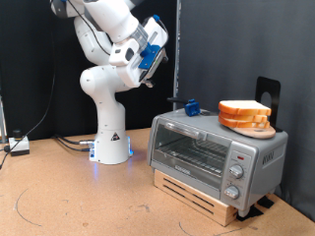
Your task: Make a piece of toast with the oven
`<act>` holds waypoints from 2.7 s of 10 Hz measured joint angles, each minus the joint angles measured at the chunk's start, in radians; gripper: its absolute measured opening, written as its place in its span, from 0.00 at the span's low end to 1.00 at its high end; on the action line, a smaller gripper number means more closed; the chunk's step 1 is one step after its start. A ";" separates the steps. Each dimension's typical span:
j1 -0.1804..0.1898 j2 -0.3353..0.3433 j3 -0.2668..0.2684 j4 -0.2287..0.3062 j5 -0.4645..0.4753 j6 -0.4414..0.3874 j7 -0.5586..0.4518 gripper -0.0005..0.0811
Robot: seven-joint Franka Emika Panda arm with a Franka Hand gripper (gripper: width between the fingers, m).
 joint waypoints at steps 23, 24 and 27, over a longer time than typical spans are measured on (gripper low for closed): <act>-0.015 0.307 0.121 -0.239 -0.012 0.569 0.074 0.99; -0.016 0.315 0.115 -0.232 -0.014 0.569 0.074 0.99; -0.030 0.345 0.107 -0.214 -0.030 0.580 0.074 0.99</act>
